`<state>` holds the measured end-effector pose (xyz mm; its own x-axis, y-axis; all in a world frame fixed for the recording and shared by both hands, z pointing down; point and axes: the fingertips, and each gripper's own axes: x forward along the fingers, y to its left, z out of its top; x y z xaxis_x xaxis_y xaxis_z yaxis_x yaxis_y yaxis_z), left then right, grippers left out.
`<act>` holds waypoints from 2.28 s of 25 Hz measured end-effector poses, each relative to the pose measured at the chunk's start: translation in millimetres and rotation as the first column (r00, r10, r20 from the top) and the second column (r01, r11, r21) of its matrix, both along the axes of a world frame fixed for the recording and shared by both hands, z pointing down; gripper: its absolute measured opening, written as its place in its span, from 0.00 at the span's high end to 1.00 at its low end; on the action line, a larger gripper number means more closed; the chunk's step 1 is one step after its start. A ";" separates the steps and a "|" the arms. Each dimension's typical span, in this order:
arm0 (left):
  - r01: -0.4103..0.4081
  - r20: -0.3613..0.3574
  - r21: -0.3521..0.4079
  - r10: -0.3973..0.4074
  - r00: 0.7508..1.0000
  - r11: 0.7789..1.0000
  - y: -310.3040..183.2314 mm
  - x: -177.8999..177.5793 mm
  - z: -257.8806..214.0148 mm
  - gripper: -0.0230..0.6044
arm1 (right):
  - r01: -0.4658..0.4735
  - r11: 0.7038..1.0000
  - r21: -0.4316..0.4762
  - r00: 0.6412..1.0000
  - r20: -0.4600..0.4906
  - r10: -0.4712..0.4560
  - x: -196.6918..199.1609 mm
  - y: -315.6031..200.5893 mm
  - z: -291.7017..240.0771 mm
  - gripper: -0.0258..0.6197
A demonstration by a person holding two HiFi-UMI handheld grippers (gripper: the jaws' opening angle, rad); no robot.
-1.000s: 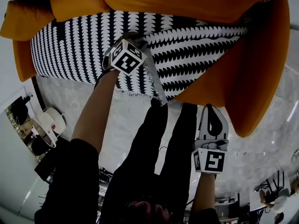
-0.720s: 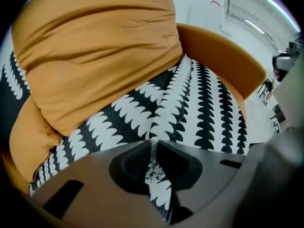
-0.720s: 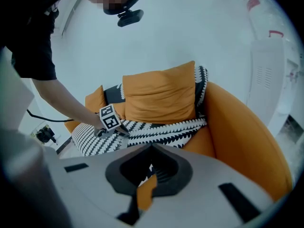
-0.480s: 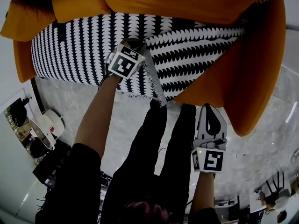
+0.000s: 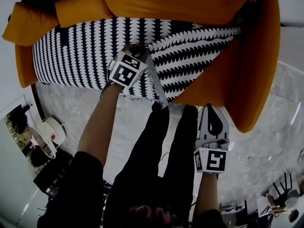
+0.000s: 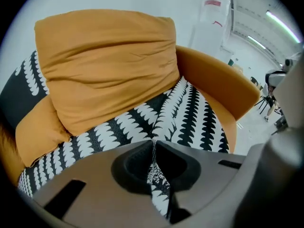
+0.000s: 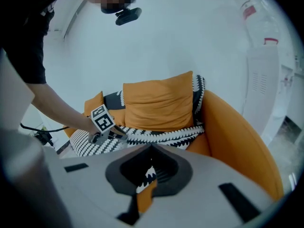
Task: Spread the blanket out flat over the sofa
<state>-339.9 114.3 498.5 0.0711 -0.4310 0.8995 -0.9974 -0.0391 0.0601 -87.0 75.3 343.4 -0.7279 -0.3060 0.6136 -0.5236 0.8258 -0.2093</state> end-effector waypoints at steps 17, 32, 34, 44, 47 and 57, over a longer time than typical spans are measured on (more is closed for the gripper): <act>-0.142 -0.058 0.108 0.149 0.987 0.984 -15.0 49.1 -30.7 0.92 | -0.263 0.955 0.136 0.964 0.004 0.265 35.7 -4.4 -32.6 0.93; -0.298 -0.059 0.115 0.306 0.950 0.948 -44.2 175.0 -53.2 0.92 | -0.425 0.893 0.148 0.904 0.015 0.428 145.8 -8.8 -52.9 0.93; -0.324 -0.054 0.111 0.331 0.942 0.940 -44.0 191.1 -54.9 0.92 | -0.448 0.882 0.146 0.893 0.017 0.450 161.5 -4.4 -53.3 0.93; -0.467 -0.047 0.089 0.473 0.880 0.880 -51.2 291.6 -51.2 0.92 | -0.540 0.833 0.120 0.840 0.025 0.541 244.6 8.2 -45.3 0.93; -0.501 -0.048 0.082 0.506 0.861 0.861 -51.9 320.5 -49.2 0.92 | -0.562 0.819 0.114 0.826 0.027 0.563 267.9 12.0 -43.2 0.93; -0.632 -0.048 0.062 0.634 0.771 0.773 -49.8 417.4 -43.2 0.92 | -0.644 0.760 0.090 0.764 0.021 0.645 343.7 33.6 -36.1 0.93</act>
<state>77.6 64.5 455.3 0.3956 -0.3041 0.8666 -0.7402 -0.6641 0.1049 256.6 108.9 307.3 -0.3334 -0.7523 0.5683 -0.9405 0.3073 -0.1450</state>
